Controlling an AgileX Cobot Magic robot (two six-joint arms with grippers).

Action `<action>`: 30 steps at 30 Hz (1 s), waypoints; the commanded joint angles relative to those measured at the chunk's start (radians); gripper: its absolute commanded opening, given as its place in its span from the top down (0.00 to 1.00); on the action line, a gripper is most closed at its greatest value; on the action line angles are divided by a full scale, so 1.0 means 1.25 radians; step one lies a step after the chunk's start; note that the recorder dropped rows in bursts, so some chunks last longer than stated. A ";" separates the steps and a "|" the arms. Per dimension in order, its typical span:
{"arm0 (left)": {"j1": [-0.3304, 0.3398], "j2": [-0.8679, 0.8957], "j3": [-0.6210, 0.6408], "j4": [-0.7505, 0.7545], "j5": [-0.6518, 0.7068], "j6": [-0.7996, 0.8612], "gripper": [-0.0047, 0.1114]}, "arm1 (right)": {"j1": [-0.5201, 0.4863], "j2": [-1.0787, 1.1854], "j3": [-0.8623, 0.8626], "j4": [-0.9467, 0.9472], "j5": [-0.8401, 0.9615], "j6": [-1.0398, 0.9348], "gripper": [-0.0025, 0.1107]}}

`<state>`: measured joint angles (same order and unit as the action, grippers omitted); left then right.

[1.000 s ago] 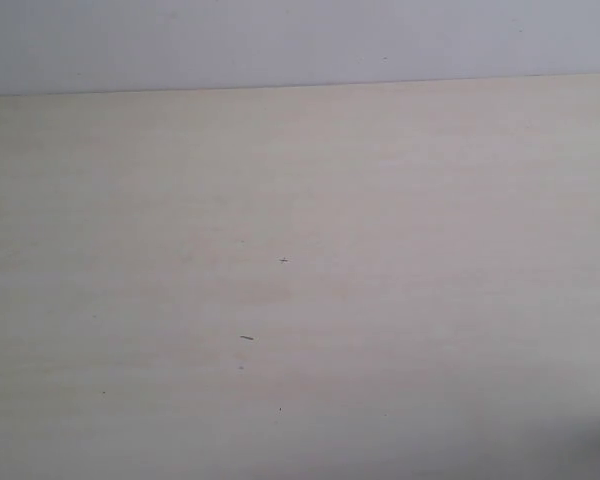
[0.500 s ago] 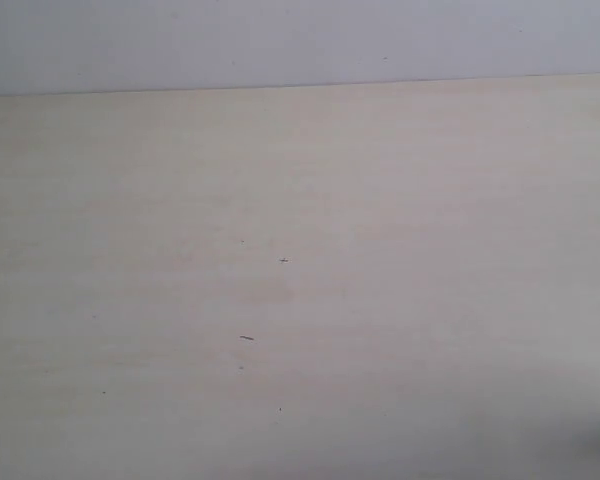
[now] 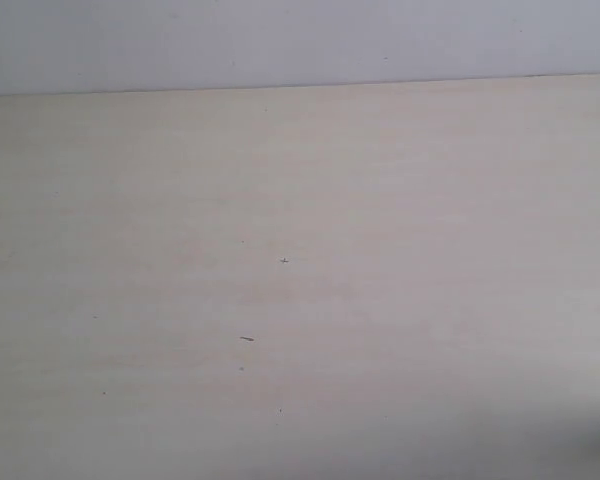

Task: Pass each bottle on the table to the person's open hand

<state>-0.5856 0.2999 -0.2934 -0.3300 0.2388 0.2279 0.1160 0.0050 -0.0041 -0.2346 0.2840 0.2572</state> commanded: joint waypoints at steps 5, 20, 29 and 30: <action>0.265 -0.006 0.003 0.004 0.000 0.002 0.96 | -0.004 -0.004 0.003 -0.004 -0.001 0.002 0.98; 0.380 -0.006 0.003 0.032 0.000 0.002 0.96 | -0.004 -0.004 0.003 -0.002 -0.001 0.002 0.98; 0.407 -0.034 0.007 0.064 0.017 0.002 0.96 | -0.004 -0.004 0.003 -0.002 -0.001 0.002 0.98; 0.413 -0.045 0.011 0.064 0.017 0.002 0.96 | -0.004 -0.004 0.003 -0.002 -0.001 0.002 0.98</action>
<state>-0.0866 0.2757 -0.2913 -0.2568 0.2533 0.2279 0.1160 0.0050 -0.0041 -0.2346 0.2843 0.2572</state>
